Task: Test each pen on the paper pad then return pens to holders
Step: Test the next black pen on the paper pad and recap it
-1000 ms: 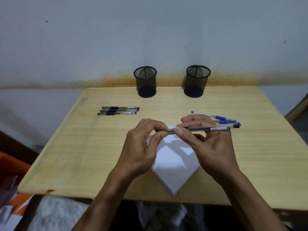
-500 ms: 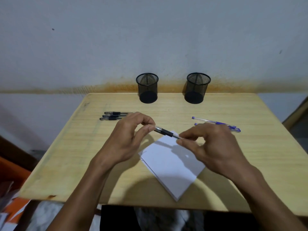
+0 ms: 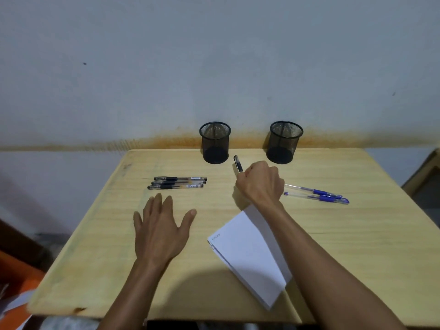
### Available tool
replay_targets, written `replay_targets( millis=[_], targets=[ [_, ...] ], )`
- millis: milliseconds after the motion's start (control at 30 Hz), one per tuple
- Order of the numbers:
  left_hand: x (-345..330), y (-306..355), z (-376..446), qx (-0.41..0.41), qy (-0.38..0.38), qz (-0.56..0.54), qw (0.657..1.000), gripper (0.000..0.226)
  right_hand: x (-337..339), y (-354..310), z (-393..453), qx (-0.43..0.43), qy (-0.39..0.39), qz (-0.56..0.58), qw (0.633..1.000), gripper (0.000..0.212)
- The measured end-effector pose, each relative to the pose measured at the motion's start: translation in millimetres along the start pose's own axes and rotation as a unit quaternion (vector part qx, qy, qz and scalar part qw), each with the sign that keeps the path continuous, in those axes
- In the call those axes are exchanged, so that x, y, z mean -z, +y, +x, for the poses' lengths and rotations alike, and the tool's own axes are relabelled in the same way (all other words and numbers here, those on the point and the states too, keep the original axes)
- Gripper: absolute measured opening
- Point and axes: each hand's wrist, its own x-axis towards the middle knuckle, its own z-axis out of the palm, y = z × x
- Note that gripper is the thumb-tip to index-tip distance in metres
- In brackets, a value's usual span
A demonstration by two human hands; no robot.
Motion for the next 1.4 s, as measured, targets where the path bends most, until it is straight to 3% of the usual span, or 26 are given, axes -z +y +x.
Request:
replay_targets(
  millis=[300, 433, 567, 767, 967, 1167, 1300, 1400],
  targets=[
    [0.8, 1.5, -2.3, 0.006, -0.029, 0.004, 1.000, 0.086, -41.8, -4.5, 6.4, 0.014, 0.051, -0.123, 0.991, 0.006],
    [2.2, 3.2, -1.5, 0.011, -0.033, 0.003, 0.999, 0.085, -36.6, -2.2, 3.5, 0.025, 0.061, -0.125, 0.990, 0.027],
    [1.3, 3.9, -1.9, 0.015, -0.032, 0.002, 0.999, 0.083, -31.6, -6.5, -5.5, 0.129, 0.081, -0.030, 0.988, 0.041],
    [2.5, 3.5, -1.9, 0.016, -0.031, -0.002, 0.999, 0.084, -53.8, -29.3, 0.3, 0.296, -0.046, -0.032, 0.953, 0.040],
    [4.2, 4.7, -2.7, 0.022, -0.032, -0.004, 0.999, 0.085, -73.9, -35.6, 3.5, 0.341, -0.044, -0.113, 0.932, 0.038],
    [4.6, 4.2, -2.9, 0.022, -0.024, -0.011, 0.999, 0.085, -77.7, -33.0, 2.8, 0.367, -0.016, -0.113, 0.923, 0.029],
    [5.1, 4.3, -3.7, 0.024, -0.010, -0.029, 0.999, 0.084, -56.3, -24.7, -6.5, 0.366, 0.010, -0.043, 0.930, 0.019],
    [4.4, 3.0, -3.6, 0.027, 0.005, -0.049, 0.998, 0.084, -22.0, -4.4, -15.2, 0.325, -0.034, 0.085, 0.941, 0.013]
  ],
)
